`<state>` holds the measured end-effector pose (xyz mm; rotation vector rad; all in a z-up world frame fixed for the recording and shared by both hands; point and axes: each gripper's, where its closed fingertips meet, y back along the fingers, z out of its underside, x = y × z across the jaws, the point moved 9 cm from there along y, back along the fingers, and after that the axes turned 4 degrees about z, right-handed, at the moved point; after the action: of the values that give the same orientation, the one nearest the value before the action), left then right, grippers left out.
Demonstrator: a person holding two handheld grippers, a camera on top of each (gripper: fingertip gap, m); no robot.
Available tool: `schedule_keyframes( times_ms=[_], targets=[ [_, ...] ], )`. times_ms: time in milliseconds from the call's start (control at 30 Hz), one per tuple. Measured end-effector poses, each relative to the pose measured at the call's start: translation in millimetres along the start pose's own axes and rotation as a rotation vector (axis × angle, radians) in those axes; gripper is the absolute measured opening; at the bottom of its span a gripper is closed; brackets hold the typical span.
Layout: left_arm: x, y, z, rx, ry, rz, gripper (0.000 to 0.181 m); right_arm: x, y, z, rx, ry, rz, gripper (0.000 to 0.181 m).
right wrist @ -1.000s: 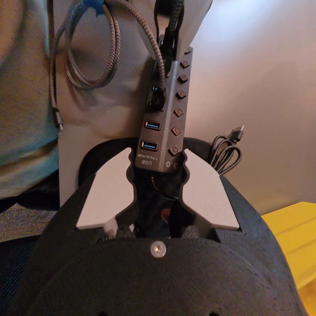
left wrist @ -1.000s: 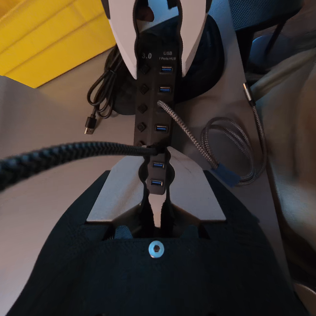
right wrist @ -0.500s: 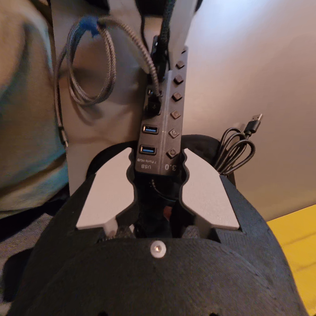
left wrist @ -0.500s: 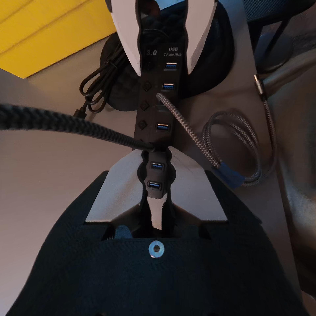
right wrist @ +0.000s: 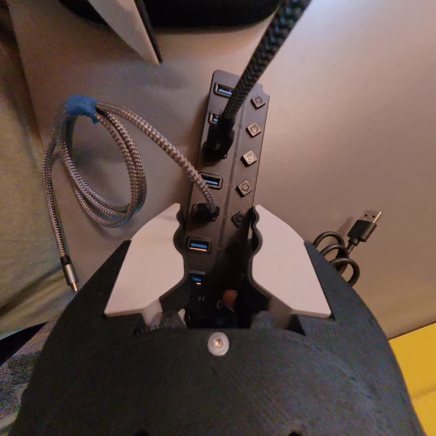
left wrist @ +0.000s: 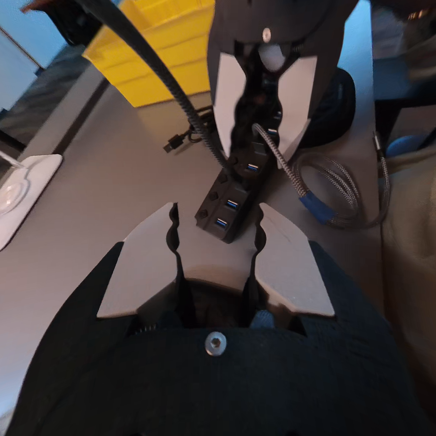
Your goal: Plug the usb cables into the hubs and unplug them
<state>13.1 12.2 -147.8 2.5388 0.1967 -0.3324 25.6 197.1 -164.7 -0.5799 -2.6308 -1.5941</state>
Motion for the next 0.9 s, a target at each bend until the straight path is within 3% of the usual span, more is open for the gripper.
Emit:
schedule_keyframes(
  times_ms=[200, 300, 367, 467, 567, 700, 900],
  targets=[
    [-19, 21, 5, 0.366, 0.028, -0.177, 0.061, 1, 8, -6, 0.053, 0.069, 0.151, 0.054],
    [-28, 33, 11, 0.667, 0.081, -0.309, 0.055, 8, 31, -12, 0.164, 0.105, 0.313, 0.053],
    [-33, 44, 12, 0.786, 0.118, -0.421, 0.052, 14, 50, -18, 0.25, 0.128, 0.414, 0.053],
    [-38, 53, 16, 0.827, 0.151, -0.528, 0.048, 26, 81, -27, 0.358, 0.131, 0.54, 0.053],
    [-41, 52, 19, 0.812, 0.201, -0.53, 0.047, 43, 118, -34, 0.486, 0.089, 0.646, 0.053],
    [-38, 46, 17, 0.734, 0.123, -0.551, 0.047, 70, 179, -38, 0.675, -0.018, 0.745, 0.053],
    [-36, 42, 16, 0.693, 0.084, -0.544, 0.047, 115, 253, -21, 0.857, -0.213, 0.845, 0.053]
  ],
)
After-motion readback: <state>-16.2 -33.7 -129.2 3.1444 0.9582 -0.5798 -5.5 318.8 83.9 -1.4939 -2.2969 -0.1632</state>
